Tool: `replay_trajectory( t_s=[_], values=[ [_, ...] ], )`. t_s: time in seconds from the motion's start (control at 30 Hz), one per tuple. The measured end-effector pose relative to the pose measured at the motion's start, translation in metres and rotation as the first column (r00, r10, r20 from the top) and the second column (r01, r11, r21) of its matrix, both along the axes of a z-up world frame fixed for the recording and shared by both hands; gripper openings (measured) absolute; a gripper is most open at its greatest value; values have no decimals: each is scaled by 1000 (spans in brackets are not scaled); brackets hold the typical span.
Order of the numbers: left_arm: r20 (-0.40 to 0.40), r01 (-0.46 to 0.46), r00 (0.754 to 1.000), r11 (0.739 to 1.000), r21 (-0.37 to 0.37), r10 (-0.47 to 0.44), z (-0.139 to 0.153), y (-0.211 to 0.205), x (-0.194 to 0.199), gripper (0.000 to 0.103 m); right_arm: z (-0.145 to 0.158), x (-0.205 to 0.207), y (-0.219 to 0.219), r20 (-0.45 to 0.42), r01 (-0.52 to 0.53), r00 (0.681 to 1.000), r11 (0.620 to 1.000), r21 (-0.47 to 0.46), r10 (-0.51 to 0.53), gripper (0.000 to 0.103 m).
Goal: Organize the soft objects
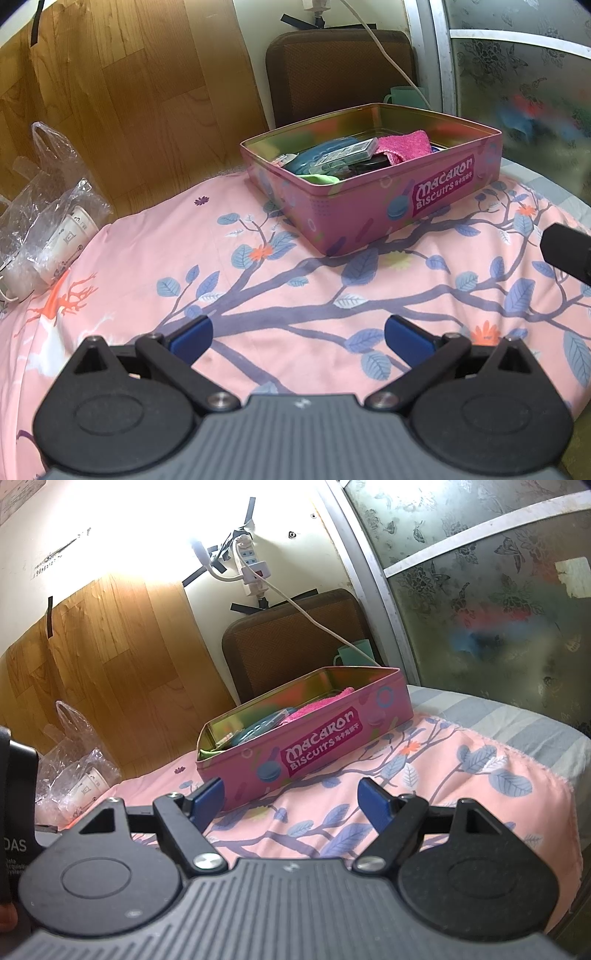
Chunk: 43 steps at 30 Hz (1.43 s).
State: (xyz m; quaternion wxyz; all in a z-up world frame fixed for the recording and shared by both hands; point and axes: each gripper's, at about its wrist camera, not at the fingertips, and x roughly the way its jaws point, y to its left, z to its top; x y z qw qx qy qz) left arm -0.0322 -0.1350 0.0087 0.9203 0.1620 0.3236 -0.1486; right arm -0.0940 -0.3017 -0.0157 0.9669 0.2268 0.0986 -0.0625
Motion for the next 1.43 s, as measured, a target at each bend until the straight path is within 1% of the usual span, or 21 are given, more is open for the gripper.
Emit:
replay_trajectory(
  t_s=[1.23, 1.43],
  values=[
    [5, -6, 1000, 1000, -1, 6, 1, 1, -2, 103, 0, 0, 1, 0, 3, 1000, 1000, 0, -3, 82],
    [18, 9, 1000, 1000, -12, -9, 5, -1, -4, 103, 0, 0, 2, 2, 2, 1000, 1000, 0, -2, 82]
  ],
)
